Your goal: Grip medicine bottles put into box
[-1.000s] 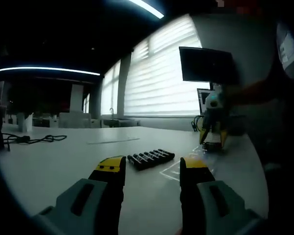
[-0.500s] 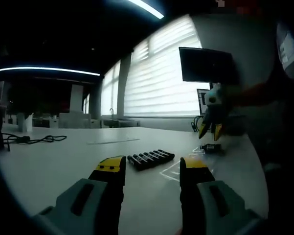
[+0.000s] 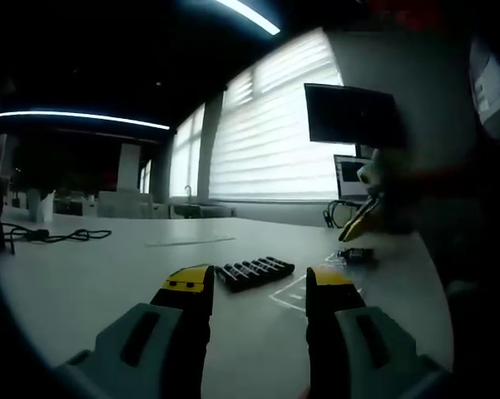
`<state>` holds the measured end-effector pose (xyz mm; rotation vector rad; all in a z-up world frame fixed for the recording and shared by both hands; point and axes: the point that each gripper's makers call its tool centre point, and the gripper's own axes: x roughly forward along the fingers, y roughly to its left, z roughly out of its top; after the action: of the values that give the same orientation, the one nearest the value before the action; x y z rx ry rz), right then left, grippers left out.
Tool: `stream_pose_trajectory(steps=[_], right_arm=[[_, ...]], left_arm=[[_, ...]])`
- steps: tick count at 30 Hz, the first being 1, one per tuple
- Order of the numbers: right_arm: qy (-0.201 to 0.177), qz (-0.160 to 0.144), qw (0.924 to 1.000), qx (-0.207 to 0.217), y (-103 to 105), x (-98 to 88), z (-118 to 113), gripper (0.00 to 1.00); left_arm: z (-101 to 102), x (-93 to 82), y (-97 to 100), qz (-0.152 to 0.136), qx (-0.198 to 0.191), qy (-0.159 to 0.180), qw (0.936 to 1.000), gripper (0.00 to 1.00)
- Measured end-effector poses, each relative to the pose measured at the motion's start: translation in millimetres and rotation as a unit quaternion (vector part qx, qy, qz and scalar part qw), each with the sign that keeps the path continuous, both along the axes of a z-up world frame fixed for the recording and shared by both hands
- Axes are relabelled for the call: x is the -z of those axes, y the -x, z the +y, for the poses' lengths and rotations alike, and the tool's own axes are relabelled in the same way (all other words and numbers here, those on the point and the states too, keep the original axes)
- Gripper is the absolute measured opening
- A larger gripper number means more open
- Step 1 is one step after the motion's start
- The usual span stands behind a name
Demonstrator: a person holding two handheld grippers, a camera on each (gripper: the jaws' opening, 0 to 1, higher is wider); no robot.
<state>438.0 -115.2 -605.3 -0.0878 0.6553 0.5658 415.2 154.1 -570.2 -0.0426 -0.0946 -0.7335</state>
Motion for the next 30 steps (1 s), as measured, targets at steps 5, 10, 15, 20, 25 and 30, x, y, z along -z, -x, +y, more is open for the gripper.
stream_pose_trajectory(steps=[5, 10, 15, 20, 25, 30], right_arm=[[-0.029, -0.014, 0.9967, 0.075, 0.3, -5.4, -8.0, 0.15], [-0.022, -0.028, 0.9909, 0.13, 14.2, 2.6, -6.3, 0.13], [-0.02, -0.041, 0.9849, 0.167, 25.5, 7.3, -3.3, 0.09], [-0.004, -0.063, 0.9796, 0.191, 29.2, 3.4, -11.3, 0.06], [0.003, -0.061, 0.9798, 0.191, 25.5, 10.4, -6.5, 0.06], [-0.005, -0.053, 0.9777, 0.203, 27.4, 14.0, -5.7, 0.06]], left_arm=[[0.0, -0.6, 0.3, 0.0, 0.002, 0.003, 1.0, 0.37], [1.7, -2.2, -0.1, 0.001, 0.0, 0.01, 0.9999, 0.37], [1.1, -1.5, 0.1, 0.002, 0.002, 0.01, 0.9999, 0.37], [2.1, -1.9, -0.2, 0.003, 0.002, 0.013, 0.9999, 0.37], [2.0, -2.2, 0.0, 0.003, 0.002, 0.014, 0.9999, 0.37], [3.5, -2.5, -0.8, 0.004, 0.0, 0.016, 0.9999, 0.37]])
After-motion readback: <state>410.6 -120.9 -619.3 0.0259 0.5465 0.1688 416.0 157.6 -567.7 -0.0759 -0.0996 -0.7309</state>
